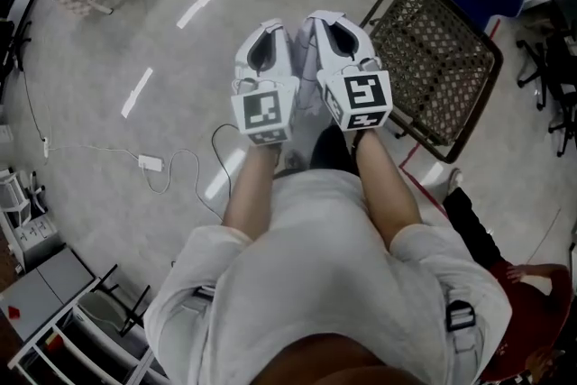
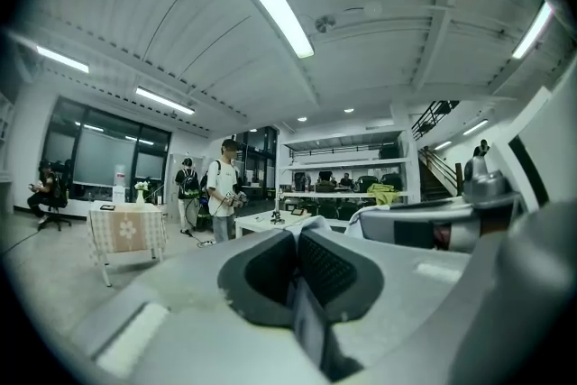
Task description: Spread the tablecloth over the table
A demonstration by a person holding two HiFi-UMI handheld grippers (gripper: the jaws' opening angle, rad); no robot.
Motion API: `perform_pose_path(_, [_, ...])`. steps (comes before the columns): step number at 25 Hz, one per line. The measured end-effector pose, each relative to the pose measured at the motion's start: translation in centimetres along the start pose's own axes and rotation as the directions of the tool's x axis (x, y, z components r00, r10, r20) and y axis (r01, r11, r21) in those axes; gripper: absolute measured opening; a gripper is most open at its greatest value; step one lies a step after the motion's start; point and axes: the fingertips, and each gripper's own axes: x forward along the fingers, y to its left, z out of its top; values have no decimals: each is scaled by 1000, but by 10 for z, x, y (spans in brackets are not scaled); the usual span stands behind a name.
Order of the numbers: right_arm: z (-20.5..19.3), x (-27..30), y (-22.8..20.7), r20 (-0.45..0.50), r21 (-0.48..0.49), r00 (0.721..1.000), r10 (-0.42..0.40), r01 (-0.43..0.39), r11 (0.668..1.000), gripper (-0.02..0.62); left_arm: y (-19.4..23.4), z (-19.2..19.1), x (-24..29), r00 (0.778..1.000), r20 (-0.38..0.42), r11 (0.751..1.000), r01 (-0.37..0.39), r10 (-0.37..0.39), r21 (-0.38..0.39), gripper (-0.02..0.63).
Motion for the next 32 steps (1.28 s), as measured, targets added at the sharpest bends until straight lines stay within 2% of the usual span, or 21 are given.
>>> perform_pose_path(5, [9, 38, -53, 1, 7, 999, 41, -41, 999, 9, -9, 11, 60, 999, -9, 999, -33, 33, 18, 23])
perform_pose_path(9, [22, 57, -109, 25, 11, 999, 30, -31, 999, 9, -27, 25, 108, 999, 5, 999, -33, 33, 35, 23])
perform_pose_path(14, [20, 69, -165, 23, 14, 1000, 8, -8, 1000, 9, -58, 24, 161, 1000, -14, 999, -4, 4, 39, 23])
perform_pose_path(24, [-16, 112, -260, -48, 61, 991, -128, 131, 989, 8, -88, -11, 269, 987, -105, 992, 123, -120, 23, 23])
perform_pose_path(28, [0, 133, -321, -31, 70, 974, -223, 225, 972, 9, -110, 10, 330, 974, -90, 977, 212, -209, 26, 23])
perform_pose_path(32, [28, 165, -366, 5, 66, 945, -328, 327, 943, 9, -119, 39, 387, 941, -50, 941, 335, -333, 40, 23])
